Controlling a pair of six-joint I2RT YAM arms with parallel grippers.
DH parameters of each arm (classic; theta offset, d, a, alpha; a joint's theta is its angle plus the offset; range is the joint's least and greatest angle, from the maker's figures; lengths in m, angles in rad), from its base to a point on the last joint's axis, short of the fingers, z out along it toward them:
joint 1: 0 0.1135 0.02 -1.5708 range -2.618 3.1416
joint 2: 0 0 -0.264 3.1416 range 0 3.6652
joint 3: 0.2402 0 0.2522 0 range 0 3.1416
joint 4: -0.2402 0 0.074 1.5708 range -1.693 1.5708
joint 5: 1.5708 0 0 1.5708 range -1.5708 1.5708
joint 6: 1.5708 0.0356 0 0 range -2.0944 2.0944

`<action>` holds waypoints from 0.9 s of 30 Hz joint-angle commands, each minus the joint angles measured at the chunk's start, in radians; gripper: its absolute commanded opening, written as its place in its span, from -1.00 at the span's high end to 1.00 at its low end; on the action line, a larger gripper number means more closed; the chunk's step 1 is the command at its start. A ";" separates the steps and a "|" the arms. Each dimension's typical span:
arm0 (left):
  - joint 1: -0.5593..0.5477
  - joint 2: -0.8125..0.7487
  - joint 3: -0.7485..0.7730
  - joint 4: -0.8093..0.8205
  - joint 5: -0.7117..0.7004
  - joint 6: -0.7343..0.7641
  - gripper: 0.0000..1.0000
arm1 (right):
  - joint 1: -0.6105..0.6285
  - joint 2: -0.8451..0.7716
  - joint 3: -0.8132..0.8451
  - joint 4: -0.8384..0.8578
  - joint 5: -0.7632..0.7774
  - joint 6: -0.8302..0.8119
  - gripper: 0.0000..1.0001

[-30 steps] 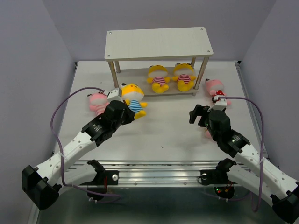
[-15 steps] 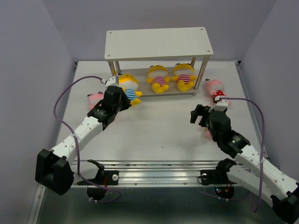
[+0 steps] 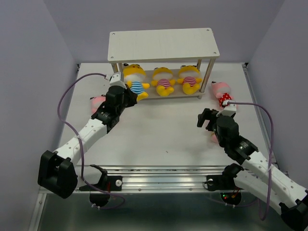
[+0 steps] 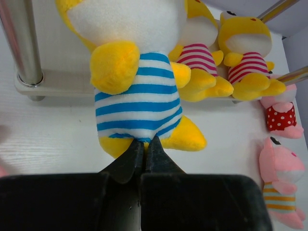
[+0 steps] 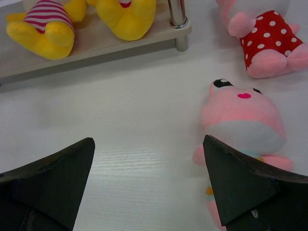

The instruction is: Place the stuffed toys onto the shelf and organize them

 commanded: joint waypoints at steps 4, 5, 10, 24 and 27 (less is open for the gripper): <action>0.008 0.041 -0.016 0.182 0.014 0.038 1.00 | -0.005 -0.046 -0.017 0.064 0.034 -0.016 -1.00; 0.008 0.049 -0.014 0.190 0.013 0.038 1.00 | -0.005 -0.052 -0.019 0.064 0.036 -0.016 -1.00; 0.011 0.090 -0.002 0.207 -0.007 0.038 1.00 | -0.005 -0.063 -0.022 0.068 0.039 -0.020 -1.00; 0.051 0.179 0.013 0.256 0.010 0.064 1.00 | -0.005 -0.063 -0.031 0.076 0.048 -0.028 -1.00; 0.065 0.196 0.016 0.264 0.026 0.078 1.00 | -0.005 -0.054 -0.028 0.078 0.039 -0.030 -1.00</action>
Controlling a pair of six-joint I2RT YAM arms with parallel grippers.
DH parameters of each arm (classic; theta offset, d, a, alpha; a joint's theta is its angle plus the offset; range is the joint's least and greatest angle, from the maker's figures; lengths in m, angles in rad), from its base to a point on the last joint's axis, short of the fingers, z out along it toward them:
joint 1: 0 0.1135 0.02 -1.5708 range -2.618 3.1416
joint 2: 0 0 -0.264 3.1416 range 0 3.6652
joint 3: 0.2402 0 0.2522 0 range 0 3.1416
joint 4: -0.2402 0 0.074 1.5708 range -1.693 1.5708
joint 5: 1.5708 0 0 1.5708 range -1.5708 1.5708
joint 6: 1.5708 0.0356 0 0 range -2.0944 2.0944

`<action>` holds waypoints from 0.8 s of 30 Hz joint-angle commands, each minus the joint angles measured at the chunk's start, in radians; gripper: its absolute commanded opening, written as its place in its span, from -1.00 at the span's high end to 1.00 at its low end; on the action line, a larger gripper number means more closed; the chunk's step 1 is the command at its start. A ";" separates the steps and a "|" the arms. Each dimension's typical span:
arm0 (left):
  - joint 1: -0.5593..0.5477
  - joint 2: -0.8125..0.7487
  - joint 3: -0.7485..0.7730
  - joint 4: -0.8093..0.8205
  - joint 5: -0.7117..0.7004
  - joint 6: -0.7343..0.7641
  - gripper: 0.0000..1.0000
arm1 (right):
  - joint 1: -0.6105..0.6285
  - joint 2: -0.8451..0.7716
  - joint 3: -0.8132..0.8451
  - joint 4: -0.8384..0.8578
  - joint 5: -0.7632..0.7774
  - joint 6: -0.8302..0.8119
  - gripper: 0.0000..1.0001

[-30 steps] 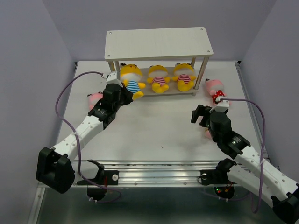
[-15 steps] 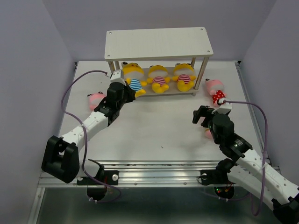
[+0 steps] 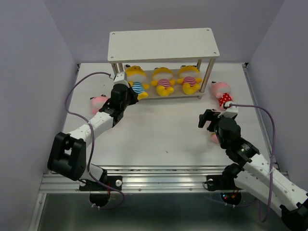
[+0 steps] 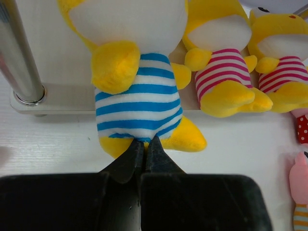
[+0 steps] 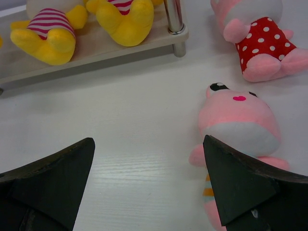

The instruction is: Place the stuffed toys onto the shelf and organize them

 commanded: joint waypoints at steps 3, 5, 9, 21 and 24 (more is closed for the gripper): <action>0.024 0.023 0.027 0.094 0.022 0.048 1.00 | -0.004 0.005 -0.002 0.066 0.018 -0.015 -1.00; 0.029 0.042 0.031 0.105 0.037 0.045 1.00 | -0.004 0.008 -0.002 0.067 0.023 -0.015 -1.00; 0.040 0.063 0.037 0.123 0.062 0.045 1.00 | -0.004 0.003 0.000 0.066 0.020 -0.018 -1.00; 0.046 0.100 0.050 0.152 0.042 0.061 1.00 | -0.004 0.002 -0.006 0.069 0.022 -0.025 -1.00; 0.047 0.114 0.053 0.163 0.037 0.062 1.00 | -0.004 0.000 -0.006 0.070 0.025 -0.025 -1.00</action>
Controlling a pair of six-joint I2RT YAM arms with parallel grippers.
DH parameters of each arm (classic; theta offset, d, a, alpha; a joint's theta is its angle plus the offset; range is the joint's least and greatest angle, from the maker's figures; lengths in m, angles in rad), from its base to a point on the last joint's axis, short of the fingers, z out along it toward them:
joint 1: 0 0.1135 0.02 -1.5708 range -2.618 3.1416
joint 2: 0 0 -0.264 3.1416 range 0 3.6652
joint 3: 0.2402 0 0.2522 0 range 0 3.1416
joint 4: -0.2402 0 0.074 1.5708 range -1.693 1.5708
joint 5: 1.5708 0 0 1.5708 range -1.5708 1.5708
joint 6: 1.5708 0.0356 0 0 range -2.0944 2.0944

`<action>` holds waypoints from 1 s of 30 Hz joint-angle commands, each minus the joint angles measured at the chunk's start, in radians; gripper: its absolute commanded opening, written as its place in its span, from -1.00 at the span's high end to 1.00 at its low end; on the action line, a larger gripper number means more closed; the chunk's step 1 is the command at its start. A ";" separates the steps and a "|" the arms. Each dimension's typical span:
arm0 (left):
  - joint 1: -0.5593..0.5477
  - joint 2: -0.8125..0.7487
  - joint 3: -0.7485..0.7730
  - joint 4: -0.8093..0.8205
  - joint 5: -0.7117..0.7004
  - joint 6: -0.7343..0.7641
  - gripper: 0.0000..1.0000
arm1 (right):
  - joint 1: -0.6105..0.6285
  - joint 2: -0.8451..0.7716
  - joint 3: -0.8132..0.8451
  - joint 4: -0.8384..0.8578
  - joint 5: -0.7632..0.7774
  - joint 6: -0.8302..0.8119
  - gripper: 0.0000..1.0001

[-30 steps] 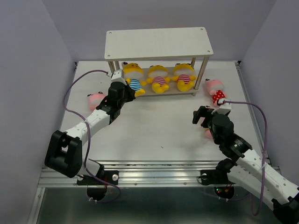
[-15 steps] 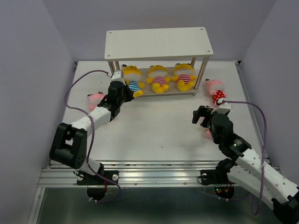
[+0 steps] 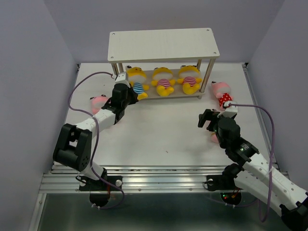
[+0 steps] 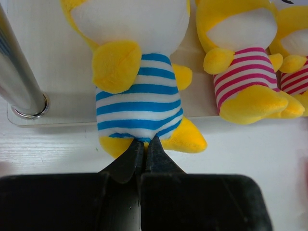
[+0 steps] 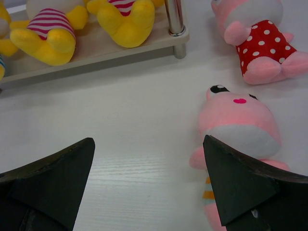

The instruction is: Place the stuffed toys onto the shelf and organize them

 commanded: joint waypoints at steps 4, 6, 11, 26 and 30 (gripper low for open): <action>0.012 0.023 0.059 0.080 -0.009 0.020 1.00 | -0.004 -0.013 -0.003 0.050 0.024 -0.014 -1.00; 0.014 0.030 0.062 0.081 -0.009 0.017 1.00 | -0.004 -0.013 -0.003 0.048 0.027 -0.014 -1.00; 0.019 0.044 0.070 0.083 -0.010 0.015 1.00 | -0.004 -0.014 -0.005 0.050 0.032 -0.017 -1.00; 0.032 0.090 0.127 0.049 -0.012 0.018 1.00 | -0.004 -0.004 -0.008 0.053 0.029 -0.019 -1.00; 0.032 0.099 0.150 0.024 -0.024 0.027 1.00 | -0.004 -0.005 -0.008 0.053 0.029 -0.019 -1.00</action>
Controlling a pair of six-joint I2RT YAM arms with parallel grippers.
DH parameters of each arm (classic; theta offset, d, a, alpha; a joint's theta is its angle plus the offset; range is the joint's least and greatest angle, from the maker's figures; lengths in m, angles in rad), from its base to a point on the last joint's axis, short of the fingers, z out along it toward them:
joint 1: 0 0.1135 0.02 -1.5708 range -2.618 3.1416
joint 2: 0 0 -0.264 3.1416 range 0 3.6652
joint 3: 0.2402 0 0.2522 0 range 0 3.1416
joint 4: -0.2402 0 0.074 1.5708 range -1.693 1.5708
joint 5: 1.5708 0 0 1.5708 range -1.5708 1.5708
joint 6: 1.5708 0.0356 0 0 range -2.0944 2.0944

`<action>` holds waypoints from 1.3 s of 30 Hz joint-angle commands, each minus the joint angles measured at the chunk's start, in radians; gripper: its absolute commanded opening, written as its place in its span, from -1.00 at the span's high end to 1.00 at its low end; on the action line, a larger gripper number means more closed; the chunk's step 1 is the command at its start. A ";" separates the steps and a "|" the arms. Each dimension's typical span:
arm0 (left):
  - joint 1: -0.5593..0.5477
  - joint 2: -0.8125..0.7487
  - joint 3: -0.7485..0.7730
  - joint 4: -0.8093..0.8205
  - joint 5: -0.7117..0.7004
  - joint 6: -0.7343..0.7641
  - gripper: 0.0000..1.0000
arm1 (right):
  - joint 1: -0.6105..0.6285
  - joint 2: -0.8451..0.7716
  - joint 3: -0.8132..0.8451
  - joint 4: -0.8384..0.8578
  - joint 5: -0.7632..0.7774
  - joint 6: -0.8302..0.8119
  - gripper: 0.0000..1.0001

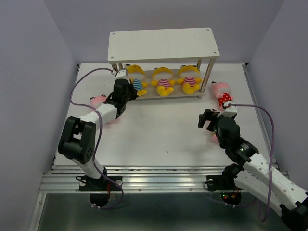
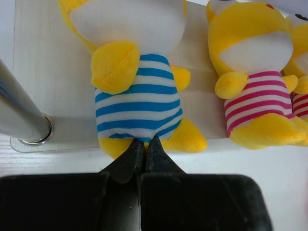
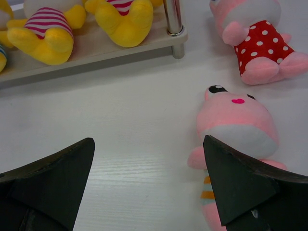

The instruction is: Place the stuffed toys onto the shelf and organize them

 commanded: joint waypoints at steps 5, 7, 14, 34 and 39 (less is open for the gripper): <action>0.009 0.007 0.071 0.001 -0.024 0.023 0.95 | -0.004 -0.003 -0.006 0.053 0.023 -0.012 -1.00; 0.009 0.014 0.080 -0.009 -0.024 0.025 0.93 | -0.004 -0.001 -0.006 0.053 0.024 -0.012 -1.00; 0.009 0.013 0.085 -0.026 -0.032 0.019 0.68 | -0.004 -0.003 -0.006 0.053 0.024 -0.016 -1.00; 0.010 -0.058 0.036 -0.042 -0.064 -0.037 0.08 | -0.004 0.009 -0.006 0.056 0.009 -0.017 -1.00; 0.010 -0.079 0.013 -0.049 -0.067 -0.049 0.02 | -0.004 0.009 -0.006 0.058 0.006 -0.016 -1.00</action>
